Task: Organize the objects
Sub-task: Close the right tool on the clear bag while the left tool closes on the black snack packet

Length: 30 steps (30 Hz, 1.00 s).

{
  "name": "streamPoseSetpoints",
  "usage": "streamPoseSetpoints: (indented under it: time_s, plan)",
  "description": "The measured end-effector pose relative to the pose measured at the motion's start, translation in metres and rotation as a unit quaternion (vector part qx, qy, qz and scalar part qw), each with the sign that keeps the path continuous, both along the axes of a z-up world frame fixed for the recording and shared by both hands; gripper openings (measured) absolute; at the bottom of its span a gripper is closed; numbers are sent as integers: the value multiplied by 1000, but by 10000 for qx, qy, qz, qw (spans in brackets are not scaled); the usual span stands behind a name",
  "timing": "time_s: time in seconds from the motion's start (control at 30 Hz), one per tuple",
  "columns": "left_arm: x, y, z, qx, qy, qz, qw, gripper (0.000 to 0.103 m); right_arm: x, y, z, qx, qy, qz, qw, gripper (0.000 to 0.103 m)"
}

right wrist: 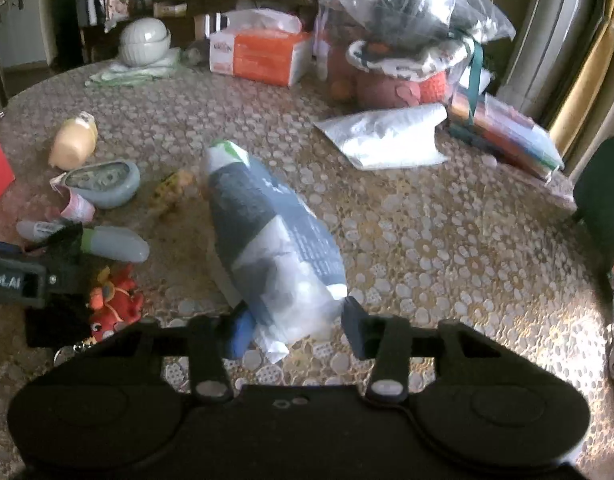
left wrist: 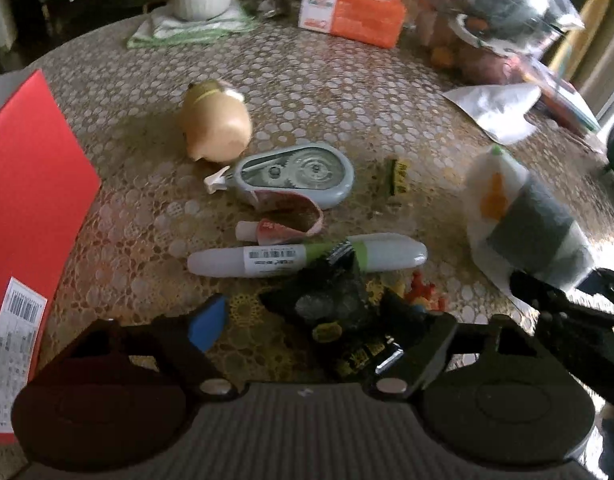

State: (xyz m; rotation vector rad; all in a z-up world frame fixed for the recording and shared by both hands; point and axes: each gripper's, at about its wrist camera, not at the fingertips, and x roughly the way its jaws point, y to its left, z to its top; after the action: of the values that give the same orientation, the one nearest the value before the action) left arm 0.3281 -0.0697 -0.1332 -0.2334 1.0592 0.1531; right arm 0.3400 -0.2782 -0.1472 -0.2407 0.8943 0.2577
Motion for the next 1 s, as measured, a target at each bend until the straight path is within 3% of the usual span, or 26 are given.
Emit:
streamPoseSetpoints:
  time_s: [0.07,0.3,1.0]
  plan:
    - [-2,-2,2,18,-13,-157,9999,62,-1,0,0,56,23,23,10000,44]
    - [-12,2,5,66,-34,-326,9994,58,-15,3,11,313,-37,152,9994,30]
    - [-73,48,21,-340,-18,-392,9987,46,-112,14,53,1152,136,-600,9914,27]
